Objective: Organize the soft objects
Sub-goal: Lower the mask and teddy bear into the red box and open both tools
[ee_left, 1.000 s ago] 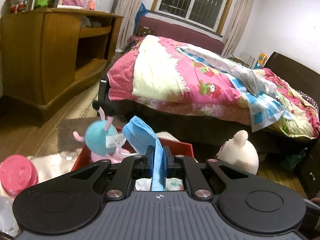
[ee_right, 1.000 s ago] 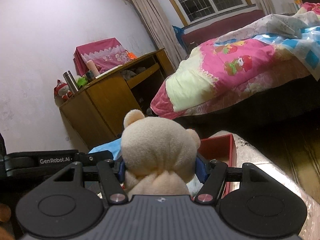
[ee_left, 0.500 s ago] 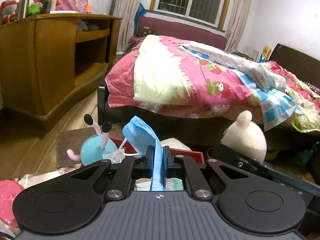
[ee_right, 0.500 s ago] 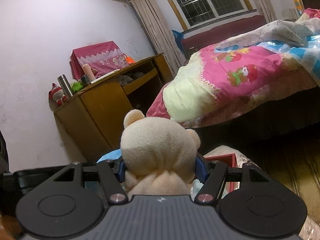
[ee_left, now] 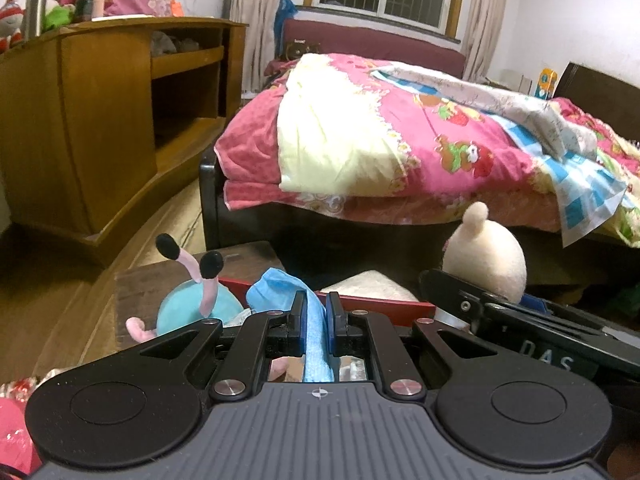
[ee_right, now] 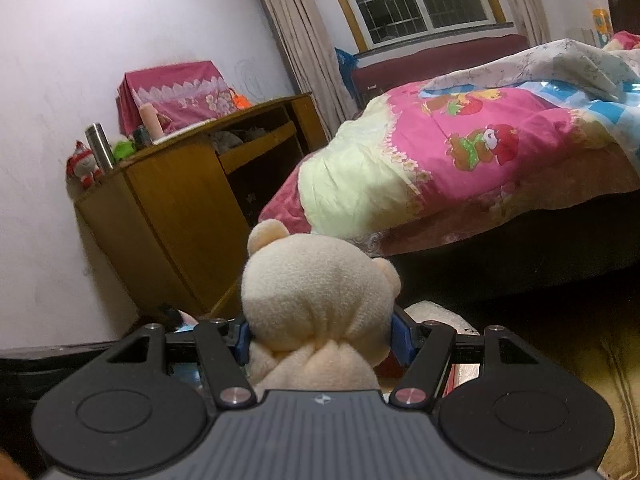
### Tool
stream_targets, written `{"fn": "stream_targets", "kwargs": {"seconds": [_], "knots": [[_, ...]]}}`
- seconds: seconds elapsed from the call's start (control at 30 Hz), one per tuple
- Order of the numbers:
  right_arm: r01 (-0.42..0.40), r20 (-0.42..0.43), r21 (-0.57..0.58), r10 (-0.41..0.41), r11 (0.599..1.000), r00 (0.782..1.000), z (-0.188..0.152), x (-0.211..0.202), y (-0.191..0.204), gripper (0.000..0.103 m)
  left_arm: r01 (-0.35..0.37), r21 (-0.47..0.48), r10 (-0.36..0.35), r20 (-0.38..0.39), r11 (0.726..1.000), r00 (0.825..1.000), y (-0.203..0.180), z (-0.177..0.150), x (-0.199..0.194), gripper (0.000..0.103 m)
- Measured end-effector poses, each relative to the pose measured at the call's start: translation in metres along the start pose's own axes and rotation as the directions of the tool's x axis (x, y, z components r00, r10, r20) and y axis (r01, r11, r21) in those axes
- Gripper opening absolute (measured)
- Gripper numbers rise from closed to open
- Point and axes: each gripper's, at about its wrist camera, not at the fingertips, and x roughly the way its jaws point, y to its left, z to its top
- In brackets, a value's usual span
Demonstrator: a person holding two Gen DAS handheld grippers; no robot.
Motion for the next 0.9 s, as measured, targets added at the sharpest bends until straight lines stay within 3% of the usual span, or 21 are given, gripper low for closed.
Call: {"fn": "stream_targets", "kwargs": {"seconds": [0.23, 0.33, 0.4, 0.5, 0.67, 0.9], "knots": [[0.022, -0.064, -0.03, -0.024, 0.999, 0.998, -0.008, 0.034, -0.005, 0.037, -0.033, 0.024, 0.034, -0.033, 0.999, 0.999, 0.002, -0.007, 0.03, 0.007], [0.04, -0.092, -0.008, -0.04, 0.999, 0.995, -0.014, 0.046, -0.01, 0.043, -0.061, 0.017, 0.062, -0.057, 0.998, 0.996, 0.008, -0.009, 0.037, 0.026], [0.049, -0.117, 0.006, -0.048, 0.999, 0.992, -0.016, 0.05, -0.014, 0.046, -0.084, 0.007, 0.084, -0.06, 0.996, 0.995, 0.012, -0.009, 0.037, 0.047], [0.07, -0.116, 0.03, -0.067, 0.997, 0.991, -0.016, 0.05, -0.019, 0.054, -0.101, 0.007, 0.101, -0.042, 0.995, 0.994, 0.013, -0.008, 0.031, 0.059], [0.047, -0.096, 0.055, -0.042, 0.997, 0.995, -0.013, 0.044, -0.021, 0.063, -0.147, 0.019, 0.147, -0.017, 0.989, 0.989, 0.013, -0.005, 0.017, 0.066], [0.024, -0.093, 0.088, -0.016, 0.996, 0.996, -0.013, 0.034, -0.017, 0.063, -0.157, 0.027, 0.157, 0.003, 0.987, 0.988, 0.016, -0.008, -0.005, 0.073]]}}
